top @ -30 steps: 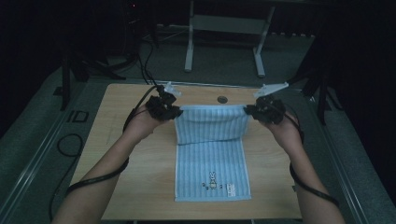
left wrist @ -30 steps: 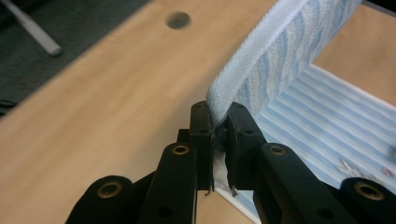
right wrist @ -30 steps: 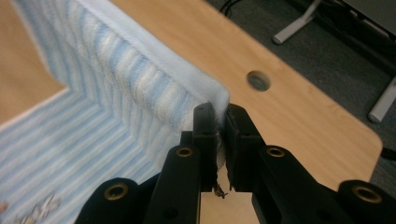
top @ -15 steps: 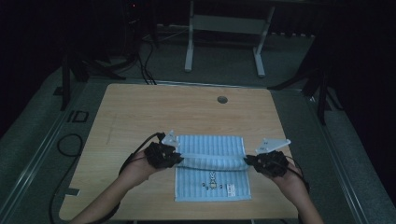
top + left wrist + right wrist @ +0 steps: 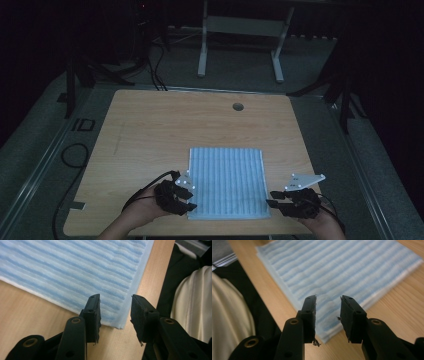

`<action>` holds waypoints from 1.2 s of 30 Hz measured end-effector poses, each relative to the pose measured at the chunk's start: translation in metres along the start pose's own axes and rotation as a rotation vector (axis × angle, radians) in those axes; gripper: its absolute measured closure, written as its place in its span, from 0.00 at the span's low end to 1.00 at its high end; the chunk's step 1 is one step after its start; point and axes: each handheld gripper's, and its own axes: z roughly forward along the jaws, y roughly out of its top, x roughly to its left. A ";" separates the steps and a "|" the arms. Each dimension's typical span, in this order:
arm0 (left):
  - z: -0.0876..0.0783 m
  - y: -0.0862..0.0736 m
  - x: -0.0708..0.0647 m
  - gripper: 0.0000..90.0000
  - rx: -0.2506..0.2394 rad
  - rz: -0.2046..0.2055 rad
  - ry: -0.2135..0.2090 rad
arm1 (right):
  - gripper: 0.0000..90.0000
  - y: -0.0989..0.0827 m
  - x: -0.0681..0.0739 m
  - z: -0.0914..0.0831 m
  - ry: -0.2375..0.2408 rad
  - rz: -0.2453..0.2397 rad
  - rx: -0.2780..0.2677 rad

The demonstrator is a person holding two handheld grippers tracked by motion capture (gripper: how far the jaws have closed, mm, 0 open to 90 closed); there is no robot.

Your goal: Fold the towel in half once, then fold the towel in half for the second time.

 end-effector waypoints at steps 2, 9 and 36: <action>0.006 -0.001 0.003 0.62 0.007 -0.020 0.002 | 0.71 -0.008 -0.007 0.008 -0.016 0.034 0.022; 0.017 0.003 0.012 0.56 0.024 -0.036 0.038 | 0.68 -0.009 -0.021 0.024 -0.039 0.052 0.045; 0.025 0.025 0.119 0.48 -0.007 -0.218 0.191 | 0.57 0.069 -0.093 0.065 -0.103 0.037 0.021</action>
